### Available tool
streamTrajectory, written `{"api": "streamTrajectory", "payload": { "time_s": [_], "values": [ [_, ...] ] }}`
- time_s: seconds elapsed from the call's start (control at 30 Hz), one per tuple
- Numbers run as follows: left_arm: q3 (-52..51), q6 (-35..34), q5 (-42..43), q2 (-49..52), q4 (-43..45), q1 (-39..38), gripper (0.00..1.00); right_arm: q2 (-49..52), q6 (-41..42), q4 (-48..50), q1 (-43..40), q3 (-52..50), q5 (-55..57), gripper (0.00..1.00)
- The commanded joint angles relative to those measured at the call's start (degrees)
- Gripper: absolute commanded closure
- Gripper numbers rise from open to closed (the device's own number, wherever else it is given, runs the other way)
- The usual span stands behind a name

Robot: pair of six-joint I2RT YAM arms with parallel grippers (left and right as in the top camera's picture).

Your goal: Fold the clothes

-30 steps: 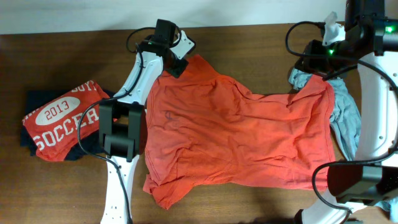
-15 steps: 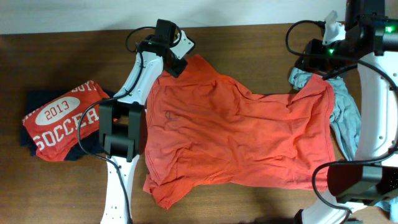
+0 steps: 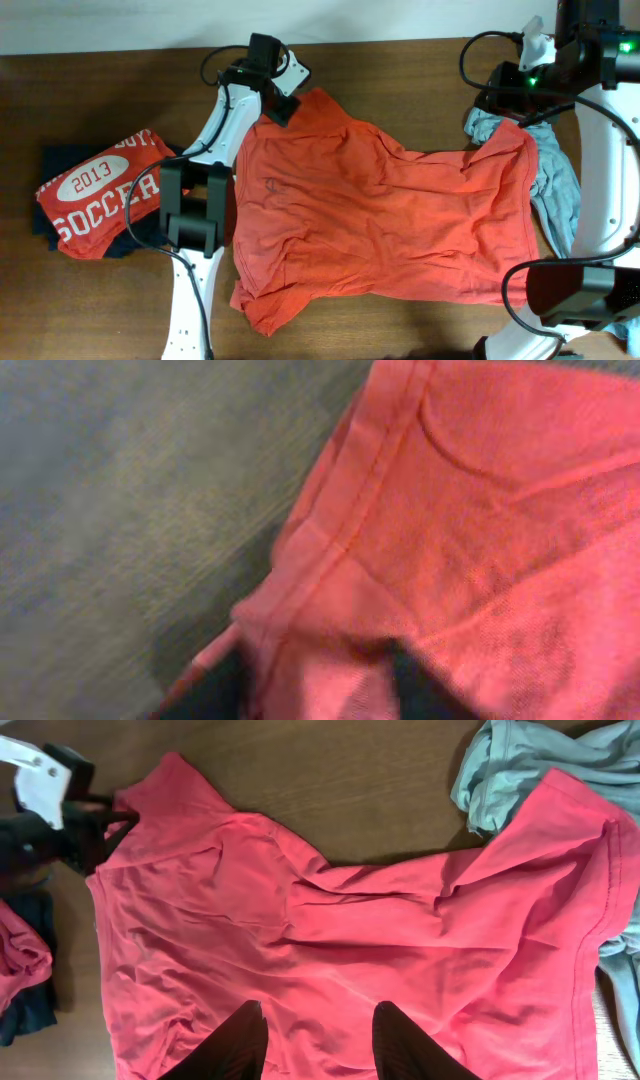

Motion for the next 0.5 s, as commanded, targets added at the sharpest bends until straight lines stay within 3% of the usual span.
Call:
{"api": "streamTrajectory", "payload": {
  "time_s": [0.0, 0.07, 0.33, 0.47],
  "values": [
    [2.54, 0.26, 2.01, 1.42, -1.36, -0.17, 0.92, 0.02, 0.00, 0.15, 0.50, -0.20, 0.28, 0.60],
    [5.57, 0.26, 1.99, 1.42, -3.30, -0.26, 1.00, 0.02, 0.00, 0.17, 0.50, -0.20, 0.28, 0.60],
    [21.59, 0.26, 2.25, 1.40, -7.78, -0.37, 1.00, 0.02, -0.02, 0.17, 0.50, -0.20, 0.28, 0.60],
    [22.05, 0.26, 8.70, 2.01, -4.24, -0.39, 1.00, 0.02, 0.00, 0.22, 0.50, -0.20, 0.28, 0.60]
  ]
}}
